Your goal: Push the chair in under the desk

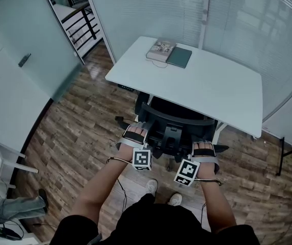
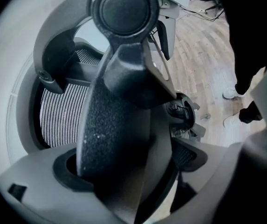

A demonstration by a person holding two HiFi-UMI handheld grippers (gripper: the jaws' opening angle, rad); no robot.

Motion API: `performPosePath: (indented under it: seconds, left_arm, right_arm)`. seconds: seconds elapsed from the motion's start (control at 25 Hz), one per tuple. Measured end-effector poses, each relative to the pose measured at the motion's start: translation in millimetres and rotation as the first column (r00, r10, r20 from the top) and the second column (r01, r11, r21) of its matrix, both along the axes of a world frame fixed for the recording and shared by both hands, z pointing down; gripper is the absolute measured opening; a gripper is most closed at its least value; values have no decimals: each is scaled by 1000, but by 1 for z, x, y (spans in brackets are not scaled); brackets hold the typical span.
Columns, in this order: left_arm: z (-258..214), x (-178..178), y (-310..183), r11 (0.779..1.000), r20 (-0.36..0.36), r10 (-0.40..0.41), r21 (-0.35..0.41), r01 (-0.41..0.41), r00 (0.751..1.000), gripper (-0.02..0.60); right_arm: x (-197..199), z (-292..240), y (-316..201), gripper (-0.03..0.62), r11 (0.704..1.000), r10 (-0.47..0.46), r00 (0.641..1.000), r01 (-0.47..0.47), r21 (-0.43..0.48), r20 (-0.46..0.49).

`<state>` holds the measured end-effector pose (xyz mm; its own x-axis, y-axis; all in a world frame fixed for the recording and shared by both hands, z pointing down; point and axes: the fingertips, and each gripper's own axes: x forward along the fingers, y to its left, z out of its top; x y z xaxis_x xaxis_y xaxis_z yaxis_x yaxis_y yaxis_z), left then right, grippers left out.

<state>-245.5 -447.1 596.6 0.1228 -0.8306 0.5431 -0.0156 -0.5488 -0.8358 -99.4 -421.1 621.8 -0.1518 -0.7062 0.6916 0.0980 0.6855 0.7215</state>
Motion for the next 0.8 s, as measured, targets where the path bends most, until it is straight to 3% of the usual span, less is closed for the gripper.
performPosePath:
  seconds: [0.8]
  left_arm:
    - [2, -24, -83, 996, 5, 86, -7, -86, 996, 526]
  right_arm:
    - [-26, 1, -73, 430, 995, 95, 995, -95, 18, -2]
